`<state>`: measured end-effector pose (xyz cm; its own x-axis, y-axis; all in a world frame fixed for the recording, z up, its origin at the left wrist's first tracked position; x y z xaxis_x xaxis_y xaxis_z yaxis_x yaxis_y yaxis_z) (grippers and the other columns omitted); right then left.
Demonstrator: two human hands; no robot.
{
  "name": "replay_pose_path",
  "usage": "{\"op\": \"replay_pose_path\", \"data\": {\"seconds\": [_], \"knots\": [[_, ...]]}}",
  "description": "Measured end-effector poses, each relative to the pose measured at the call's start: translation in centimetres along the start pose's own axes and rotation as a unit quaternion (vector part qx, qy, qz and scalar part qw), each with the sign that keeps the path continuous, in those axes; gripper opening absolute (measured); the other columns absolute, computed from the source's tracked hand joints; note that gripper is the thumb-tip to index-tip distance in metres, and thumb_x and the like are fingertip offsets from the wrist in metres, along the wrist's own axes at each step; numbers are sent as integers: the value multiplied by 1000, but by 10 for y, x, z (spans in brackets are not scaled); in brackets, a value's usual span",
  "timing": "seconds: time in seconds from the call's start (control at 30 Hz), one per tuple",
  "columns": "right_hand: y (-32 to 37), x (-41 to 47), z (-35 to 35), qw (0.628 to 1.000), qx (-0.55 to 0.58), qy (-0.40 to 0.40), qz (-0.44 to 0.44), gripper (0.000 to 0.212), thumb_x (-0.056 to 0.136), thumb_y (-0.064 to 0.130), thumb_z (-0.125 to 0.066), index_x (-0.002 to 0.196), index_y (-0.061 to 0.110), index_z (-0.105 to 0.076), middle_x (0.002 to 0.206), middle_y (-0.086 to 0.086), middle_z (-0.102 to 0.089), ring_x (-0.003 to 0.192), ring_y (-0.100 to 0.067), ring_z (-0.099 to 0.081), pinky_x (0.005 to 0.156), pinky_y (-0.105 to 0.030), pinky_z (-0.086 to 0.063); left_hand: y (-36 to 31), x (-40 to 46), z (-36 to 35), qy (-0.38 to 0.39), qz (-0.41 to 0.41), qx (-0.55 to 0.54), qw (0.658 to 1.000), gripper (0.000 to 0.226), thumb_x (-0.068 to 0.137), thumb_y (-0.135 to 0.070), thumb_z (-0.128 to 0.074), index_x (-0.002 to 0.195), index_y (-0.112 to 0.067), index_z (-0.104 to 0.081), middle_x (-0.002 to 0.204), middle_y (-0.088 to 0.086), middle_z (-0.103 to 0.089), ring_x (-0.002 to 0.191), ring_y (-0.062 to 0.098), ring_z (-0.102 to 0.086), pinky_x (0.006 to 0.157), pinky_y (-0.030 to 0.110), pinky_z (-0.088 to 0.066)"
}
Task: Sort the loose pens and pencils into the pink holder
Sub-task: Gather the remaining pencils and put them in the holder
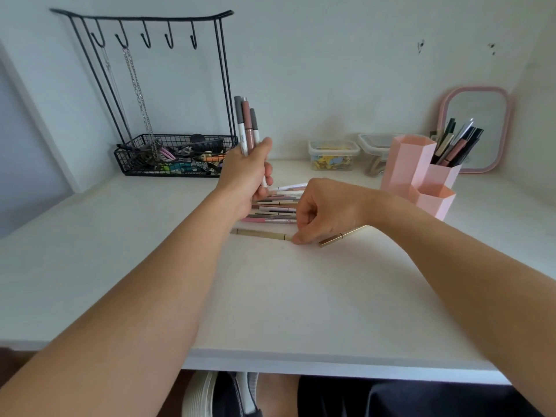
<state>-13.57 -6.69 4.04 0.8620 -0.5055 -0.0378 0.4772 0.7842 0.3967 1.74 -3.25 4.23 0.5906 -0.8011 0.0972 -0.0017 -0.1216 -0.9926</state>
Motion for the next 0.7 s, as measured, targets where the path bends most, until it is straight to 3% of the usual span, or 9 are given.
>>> {"op": "replay_pose_path", "data": {"seconds": [0.07, 0.2, 0.27, 0.37, 0.47, 0.57, 0.7], "knots": [[1, -2, 0, 1000, 4, 9, 2, 22, 74, 31, -80, 61, 16, -73, 56, 6, -67, 47, 0, -50, 60, -25, -45, -4, 0, 3, 5, 5, 24, 1000, 23, 95, -38, -65, 85, -23, -51, 59, -3, -47, 45, 10, -42, 38, 18, -24], [6, -5, -1, 999, 32, 32, 18, 22, 76, 31, -79, 67, 11, -74, 53, 3, -61, 47, -3, -46, 54, -20, -40, -2, -4, -7, 51, 21, 93, 994, 22, 92, -32, -69, 85, -21, -51, 57, -4, -41, 44, 10, -37, 37, 17, -19], [-2, -2, 7, 998, 60, -13, 9, 25, 78, 32, -78, 71, 8, -74, 55, 2, -58, 48, -6, -44, 50, -17, -36, 1, -5, -10, 52, 30, 101, 993, 24, 91, -31, -70, 83, -20, -51, 55, -4, -40, 43, 11, -35, 37, 15, -18], [-24, 2, 27, 993, 39, -108, -9, 14, 75, 28, -80, 70, 17, -74, 70, -3, -71, 58, -8, -56, 60, -23, -45, 1, -6, -6, 68, 29, 70, 995, 23, 93, -31, -69, 86, -20, -49, 55, -4, -40, 43, 10, -34, 35, 18, -19], [-36, 1, 28, 997, -4, -70, -26, 11, 71, 25, -83, 67, 20, -74, 70, -1, -72, 60, -8, -59, 64, -30, -50, 14, -9, 2, 72, 14, 16, 997, 24, 96, -31, -66, 89, -19, -46, 55, -3, -40, 42, 10, -36, 35, 20, -21], [-35, 2, 21, 999, -7, -32, -23, 15, 70, 30, -85, 64, 21, -75, 68, -1, -71, 54, -11, -56, 58, -27, -47, 23, -13, 6, 81, 29, -27, 996, 31, 98, -38, -62, 80, -20, -45, 50, -4, -40, 41, 13, -43, 37, 19, -23], [-34, 4, 19, 999, -14, -26, -20, 16, 70, 34, -85, 64, 22, -75, 68, -1, -72, 62, -21, -60, 61, -31, -47, 21, -14, 5, 82, 40, -44, 995, 37, 99, -44, -58, 72, -22, -46, 49, -4, -42, 40, 13, -41, 39, 19, -27]]}}
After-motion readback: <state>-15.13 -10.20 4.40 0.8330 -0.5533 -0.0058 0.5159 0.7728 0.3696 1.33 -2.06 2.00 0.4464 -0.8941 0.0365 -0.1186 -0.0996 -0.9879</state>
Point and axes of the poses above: each hand's wrist, its own x-axis towards the middle knuckle, its own z-axis out of the back of the hand, y = z × x, the point moved 3 cm from there along x, towards the middle knuckle
